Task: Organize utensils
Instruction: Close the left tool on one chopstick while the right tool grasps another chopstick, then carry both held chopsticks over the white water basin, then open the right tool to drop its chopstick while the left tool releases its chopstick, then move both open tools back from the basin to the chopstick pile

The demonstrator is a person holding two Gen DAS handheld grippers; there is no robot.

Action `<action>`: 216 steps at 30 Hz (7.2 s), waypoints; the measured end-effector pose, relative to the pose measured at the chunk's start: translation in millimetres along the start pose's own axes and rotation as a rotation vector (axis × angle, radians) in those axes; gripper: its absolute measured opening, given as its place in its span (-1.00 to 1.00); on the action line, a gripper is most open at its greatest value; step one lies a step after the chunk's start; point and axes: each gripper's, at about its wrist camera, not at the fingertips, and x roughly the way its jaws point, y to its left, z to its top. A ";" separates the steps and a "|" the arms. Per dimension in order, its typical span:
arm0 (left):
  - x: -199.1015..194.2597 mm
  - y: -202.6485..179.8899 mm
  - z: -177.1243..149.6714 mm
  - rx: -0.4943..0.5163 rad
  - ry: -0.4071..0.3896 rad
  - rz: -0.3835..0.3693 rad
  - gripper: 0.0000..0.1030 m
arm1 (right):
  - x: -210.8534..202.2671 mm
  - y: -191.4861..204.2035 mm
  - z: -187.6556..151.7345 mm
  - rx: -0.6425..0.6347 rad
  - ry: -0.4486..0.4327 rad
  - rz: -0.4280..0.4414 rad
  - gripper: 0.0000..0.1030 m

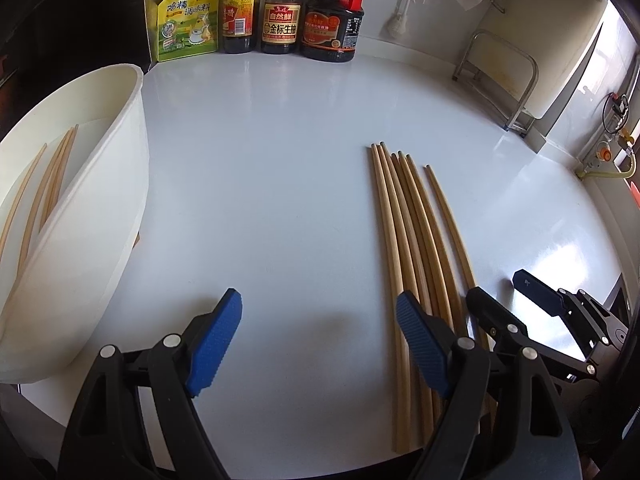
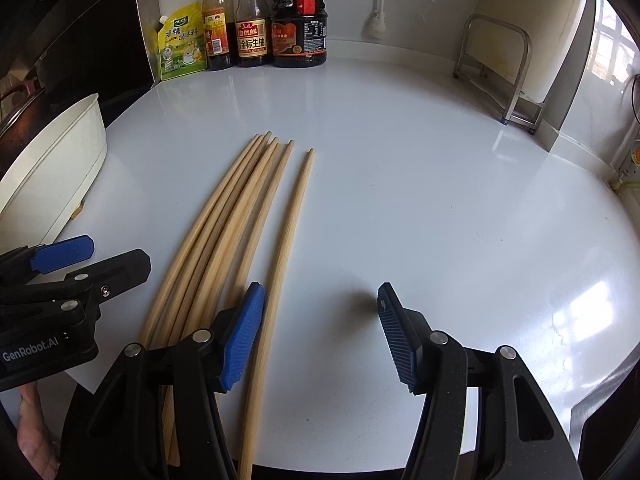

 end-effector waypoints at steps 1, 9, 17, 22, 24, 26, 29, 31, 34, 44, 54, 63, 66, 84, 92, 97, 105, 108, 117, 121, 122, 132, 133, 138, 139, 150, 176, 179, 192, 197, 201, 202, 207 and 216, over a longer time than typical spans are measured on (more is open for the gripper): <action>0.3 -1.3 -0.1 0.002 0.000 0.001 0.51 | -0.1 -2.1 -0.2 0.006 0.000 -0.001 0.08; 3.4 -11.4 1.6 0.022 -0.003 -0.004 0.51 | -1.1 -18.4 -2.0 0.043 -0.006 -0.021 0.08; 12.5 -20.6 -0.3 0.054 0.006 0.047 0.52 | -3.5 -25.2 -5.0 0.053 -0.010 -0.018 0.08; 15.9 -20.2 1.6 0.063 0.001 0.089 0.52 | -4.3 -24.9 -5.9 0.048 -0.013 -0.022 0.08; 18.0 -22.4 2.2 0.082 -0.003 0.116 0.47 | -4.9 -24.8 -6.2 0.045 -0.015 -0.027 0.08; 18.2 -22.4 4.2 0.086 -0.008 0.113 0.38 | -5.6 -23.9 -6.6 0.039 -0.019 -0.038 0.08; 18.9 -24.5 8.3 0.093 -0.010 0.110 0.18 | -6.1 -20.8 -6.6 0.025 -0.025 -0.052 0.08; 20.4 -26.6 11.6 0.099 -0.008 0.106 0.09 | -5.6 -18.9 -6.3 0.019 -0.029 -0.050 0.08; 22.8 -29.6 16.3 0.106 -0.005 0.096 -0.06 | -5.5 -14.7 -6.0 -0.004 -0.033 -0.046 0.07; 17.3 -30.0 12.8 0.093 0.035 -0.015 -0.86 | -6.0 -10.3 -6.3 -0.010 -0.029 0.016 -0.88; -19.6 -17.4 4.8 0.047 0.006 -0.083 -0.86 | -25.5 -18.1 0.6 0.097 -0.064 0.116 -0.88; -71.8 10.3 11.6 -0.001 -0.098 -0.104 -0.86 | -56.2 7.0 22.4 0.079 -0.136 0.190 -0.88; -91.7 29.5 16.5 -0.034 -0.150 -0.090 -0.86 | -65.1 28.4 37.3 0.058 -0.167 0.233 -0.88; -128.8 213.6 34.5 -0.234 -0.255 0.122 -0.86 | -40.4 238.3 126.0 -0.169 -0.143 0.483 -0.88; -101.1 249.3 29.9 -0.299 -0.206 0.123 -0.86 | -5.0 280.0 129.7 -0.194 -0.041 0.489 -0.88; -83.9 257.4 26.9 -0.321 -0.167 0.122 -0.85 | 9.7 284.9 125.2 -0.194 0.008 0.471 -0.87; -87.5 259.7 17.3 -0.350 -0.189 0.149 -0.23 | 4.6 271.4 117.5 -0.174 -0.026 0.448 -0.73; -93.1 257.6 13.7 -0.350 -0.200 0.158 -0.13 | -0.6 267.9 114.7 -0.172 -0.042 0.446 -0.73; -107.8 244.9 1.5 -0.339 -0.213 0.162 -0.13 | -21.1 258.0 106.4 -0.169 -0.083 0.447 -0.72; -116.9 236.8 -4.5 -0.328 -0.222 0.167 -0.12 | -32.9 251.1 100.7 -0.168 -0.104 0.447 -0.71; -119.3 234.7 -6.0 -0.324 -0.224 0.171 -0.09 | -36.0 249.3 99.5 -0.168 -0.111 0.444 -0.70; -135.8 208.9 -19.8 -0.299 -0.240 0.172 -0.06 | -63.2 220.7 81.5 -0.142 -0.161 0.423 -0.55; -136.8 205.3 -21.0 -0.293 -0.242 0.174 -0.05 | -65.0 217.1 79.2 -0.140 -0.165 0.416 -0.51; -138.6 185.9 -24.1 -0.263 -0.240 0.163 0.05 | -70.6 194.4 68.4 -0.112 -0.171 0.397 -0.42; -138.7 181.5 -24.2 -0.253 -0.239 0.158 0.05 | -71.8 189.4 66.1 -0.107 -0.172 0.393 -0.40; -131.6 122.6 -25.9 -0.152 -0.230 0.089 0.20 | -81.2 133.2 45.7 -0.056 -0.190 0.284 -0.22; -77.5 8.5 -8.9 0.036 -0.161 0.008 0.38 | -60.5 0.6 10.1 0.133 -0.145 0.135 -0.07; -64.5 1.6 -8.8 0.044 -0.140 0.008 0.38 | -52.5 -7.7 6.1 0.144 -0.123 0.127 -0.06; -29.5 8.7 -7.4 0.012 -0.071 0.039 0.48 | -12.3 4.9 2.2 0.074 -0.021 0.094 0.00; -25.3 11.4 -6.4 0.001 -0.063 0.039 0.48 | -7.3 9.2 1.7 0.053 -0.005 0.087 0.00; -22.5 11.5 -5.9 -0.004 -0.058 0.040 0.48 | -5.9 10.7 1.8 0.036 -0.001 0.081 0.00; -21.9 11.8 -5.7 -0.006 -0.056 0.037 0.48 | -5.9 10.7 2.0 0.034 -0.002 0.079 0.00; -19.5 10.3 -4.7 -0.004 -0.051 0.037 0.48 | -5.9 10.0 2.4 0.023 -0.002 0.081 0.01; -18.4 10.0 -3.9 -0.007 -0.048 0.035 0.48 | -2.6 13.8 0.7 -0.015 0.004 0.045 0.01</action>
